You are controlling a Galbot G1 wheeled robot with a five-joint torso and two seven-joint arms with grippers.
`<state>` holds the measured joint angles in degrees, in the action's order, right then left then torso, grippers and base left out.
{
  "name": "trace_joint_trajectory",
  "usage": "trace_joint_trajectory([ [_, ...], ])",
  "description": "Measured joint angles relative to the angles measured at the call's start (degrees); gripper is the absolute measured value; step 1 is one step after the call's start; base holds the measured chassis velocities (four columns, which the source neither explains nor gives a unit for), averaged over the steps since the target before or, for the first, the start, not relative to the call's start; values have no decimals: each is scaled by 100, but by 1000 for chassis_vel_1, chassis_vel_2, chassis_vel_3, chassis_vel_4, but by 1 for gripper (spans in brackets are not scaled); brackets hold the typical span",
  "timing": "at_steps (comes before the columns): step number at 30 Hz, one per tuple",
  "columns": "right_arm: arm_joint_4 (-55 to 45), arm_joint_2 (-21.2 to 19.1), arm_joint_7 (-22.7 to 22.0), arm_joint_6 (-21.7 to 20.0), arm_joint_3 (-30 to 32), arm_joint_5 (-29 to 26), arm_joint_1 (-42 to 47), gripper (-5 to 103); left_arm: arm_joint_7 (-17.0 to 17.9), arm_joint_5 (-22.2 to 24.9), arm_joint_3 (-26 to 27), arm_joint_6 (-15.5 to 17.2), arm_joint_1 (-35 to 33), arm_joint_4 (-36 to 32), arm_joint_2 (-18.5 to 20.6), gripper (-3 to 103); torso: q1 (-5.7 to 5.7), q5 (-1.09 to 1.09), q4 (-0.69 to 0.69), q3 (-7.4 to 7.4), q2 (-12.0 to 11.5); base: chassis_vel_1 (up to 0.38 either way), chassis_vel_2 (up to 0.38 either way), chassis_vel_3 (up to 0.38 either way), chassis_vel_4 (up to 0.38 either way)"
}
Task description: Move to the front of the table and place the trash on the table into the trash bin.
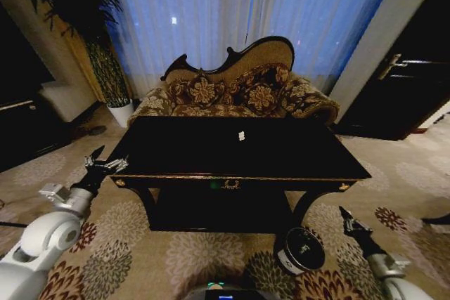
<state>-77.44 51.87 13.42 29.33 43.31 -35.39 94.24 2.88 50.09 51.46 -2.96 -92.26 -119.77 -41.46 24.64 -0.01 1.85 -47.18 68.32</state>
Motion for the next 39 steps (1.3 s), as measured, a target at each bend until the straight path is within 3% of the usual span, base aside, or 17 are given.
trace_joint_trajectory([
  [14, 1748, 228, -17, 72, -1109, 487, -1157, 0, 0, 0, 0, 0, 0, 0, 0, 100, 0, 1, -1, 0, 0, 0, 0, 0, 0],
  [31, 3259, 416, -154, 37, -1797, 981, -2069, 0, 0, 0, 0, 0, 0, 0, 0, 100, 0, 2, -1, 0, 0, 0, 0, 0, 0],
  [39, 3441, 475, -180, 43, -1866, 1209, -2139, 0, 0, 0, 0, 0, 0, 0, 0, 100, 0, 0, 0, 0, 0, 0, 0, 0, 0],
])
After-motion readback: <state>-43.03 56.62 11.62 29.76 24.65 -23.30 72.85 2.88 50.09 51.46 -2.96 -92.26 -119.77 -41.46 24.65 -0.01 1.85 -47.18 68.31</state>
